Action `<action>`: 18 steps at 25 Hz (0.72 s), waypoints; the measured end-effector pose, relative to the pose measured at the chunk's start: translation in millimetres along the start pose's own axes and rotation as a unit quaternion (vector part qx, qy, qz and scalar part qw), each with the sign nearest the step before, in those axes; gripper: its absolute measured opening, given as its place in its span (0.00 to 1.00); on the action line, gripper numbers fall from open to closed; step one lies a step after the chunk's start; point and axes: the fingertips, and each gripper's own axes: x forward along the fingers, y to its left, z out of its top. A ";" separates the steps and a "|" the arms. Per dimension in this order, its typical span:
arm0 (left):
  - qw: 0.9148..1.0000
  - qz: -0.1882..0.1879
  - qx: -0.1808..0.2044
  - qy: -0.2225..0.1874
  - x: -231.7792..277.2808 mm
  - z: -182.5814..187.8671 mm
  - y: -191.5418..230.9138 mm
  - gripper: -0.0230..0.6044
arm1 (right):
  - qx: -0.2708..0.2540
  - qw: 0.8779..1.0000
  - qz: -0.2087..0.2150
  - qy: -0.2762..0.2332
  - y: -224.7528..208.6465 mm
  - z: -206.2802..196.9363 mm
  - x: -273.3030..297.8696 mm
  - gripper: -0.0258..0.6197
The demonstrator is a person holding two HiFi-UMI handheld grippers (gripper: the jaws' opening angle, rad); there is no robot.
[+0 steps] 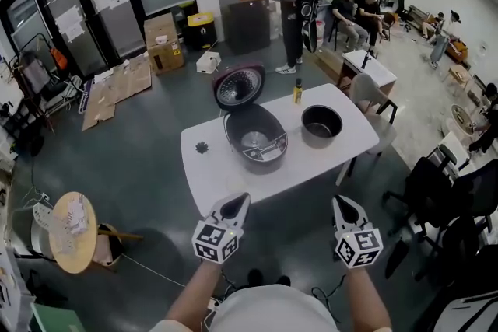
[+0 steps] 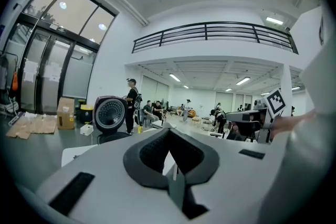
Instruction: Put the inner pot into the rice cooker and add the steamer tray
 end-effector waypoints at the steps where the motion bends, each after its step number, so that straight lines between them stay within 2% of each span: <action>1: 1.000 -0.001 0.000 -0.002 0.1 0.8 0.6 0.06 | 0.000 1.000 -0.004 -0.002 -0.9 0.5 -0.4 0.06; 5: 1.000 -0.003 -0.001 -0.012 2.0 4.0 5.1 0.06 | 0.002 1.000 -0.018 -0.003 -2.4 -0.7 -0.6 0.10; 9: 1.000 -0.011 -0.003 -0.006 6.0 1.4 9.5 0.12 | 0.002 1.000 -0.029 -0.001 -1.8 -1.7 -2.8 0.16; 12: 1.000 -0.020 0.000 0.000 9.9 -0.8 12.1 0.21 | 0.001 0.999 -0.041 -0.002 -4.7 0.0 -2.5 0.25; 18: 0.999 -0.033 0.001 0.011 10.8 -6.4 18.8 0.36 | 0.002 0.998 -0.067 -0.002 -5.8 -1.6 -6.8 0.34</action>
